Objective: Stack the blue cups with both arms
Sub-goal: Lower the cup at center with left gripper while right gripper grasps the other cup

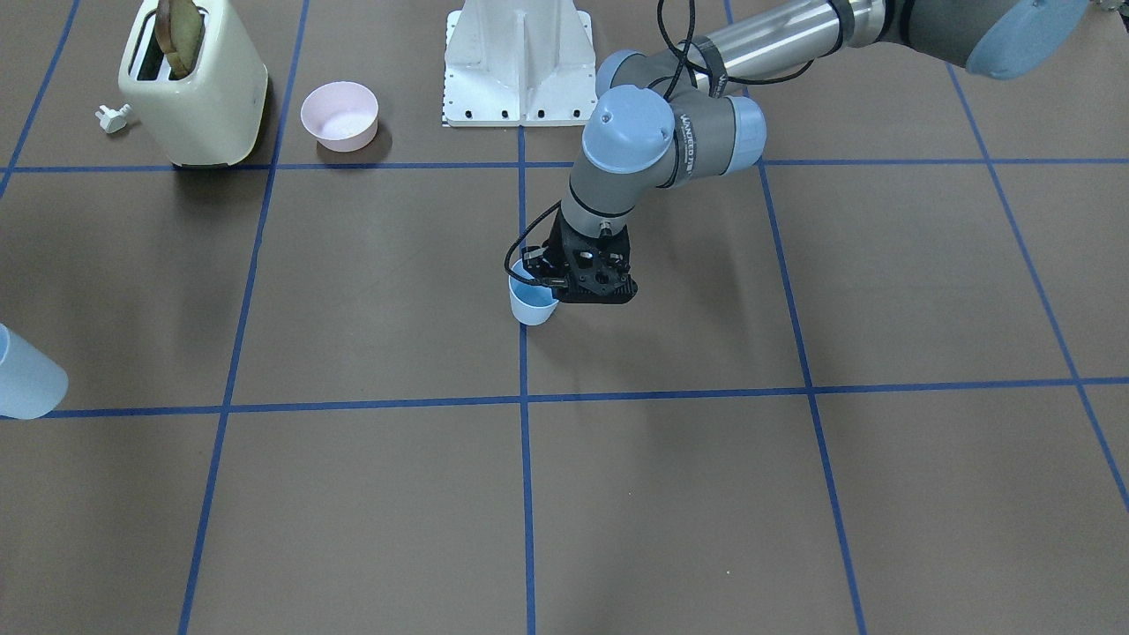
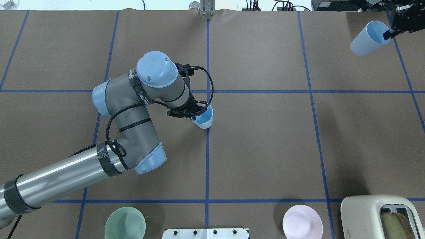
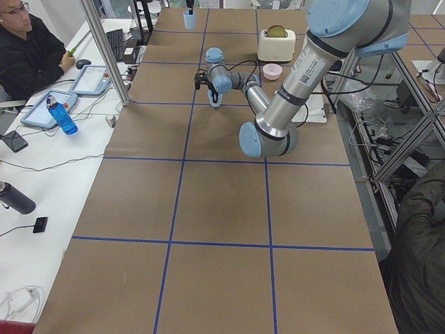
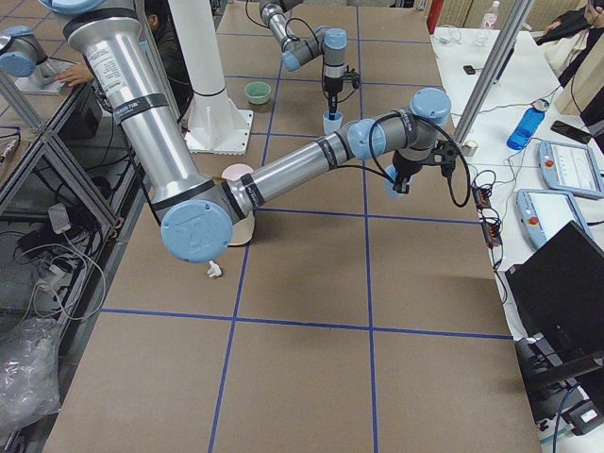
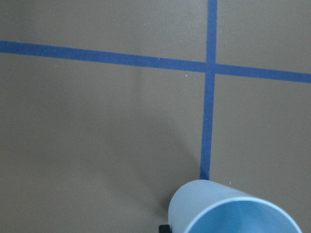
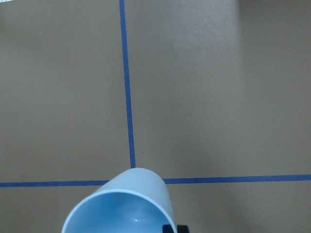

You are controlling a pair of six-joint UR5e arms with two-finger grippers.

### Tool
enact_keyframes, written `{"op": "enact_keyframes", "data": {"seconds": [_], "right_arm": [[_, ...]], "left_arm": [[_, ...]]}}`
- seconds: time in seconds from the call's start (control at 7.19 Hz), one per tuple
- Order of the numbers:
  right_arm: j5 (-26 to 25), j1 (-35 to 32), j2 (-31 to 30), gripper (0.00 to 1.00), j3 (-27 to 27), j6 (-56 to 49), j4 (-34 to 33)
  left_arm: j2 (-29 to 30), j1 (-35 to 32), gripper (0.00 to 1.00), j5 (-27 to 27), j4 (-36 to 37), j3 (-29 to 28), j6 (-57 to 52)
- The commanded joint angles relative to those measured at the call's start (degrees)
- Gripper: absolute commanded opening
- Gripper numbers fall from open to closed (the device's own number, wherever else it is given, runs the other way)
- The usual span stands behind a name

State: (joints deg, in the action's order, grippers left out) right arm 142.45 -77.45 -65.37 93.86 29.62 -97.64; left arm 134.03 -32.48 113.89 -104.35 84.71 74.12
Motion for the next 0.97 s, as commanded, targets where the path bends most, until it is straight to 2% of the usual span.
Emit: {"op": "enact_keyframes", "data": {"seconds": [0.0,0.28,0.42,0.56,0.83], "right_arm": [[-0.07,0.45,0.42,0.00,0.00,0.79,-0.01],[-0.07,0.46,0.42,0.00,0.00,0.79,-0.01],[-0.07,0.54,0.42,0.00,-0.08,0.87,-0.01],[0.02,0.63,0.85,0.00,-0.08,1.74,-0.01],[-0.07,1.07,1.82,0.00,0.09,3.59,-0.01]], "left_arm": [[0.09,0.92,0.00,-1.47,-0.16,-0.15,0.24],[-0.09,1.19,0.00,-1.47,-1.64,-0.15,0.15],[-0.26,1.10,0.56,-1.47,-2.69,-0.15,-0.02],[-0.44,1.19,0.95,-1.47,-2.79,-0.07,-0.29],[-0.44,1.01,0.97,-1.47,-2.79,0.72,-0.46]]}}
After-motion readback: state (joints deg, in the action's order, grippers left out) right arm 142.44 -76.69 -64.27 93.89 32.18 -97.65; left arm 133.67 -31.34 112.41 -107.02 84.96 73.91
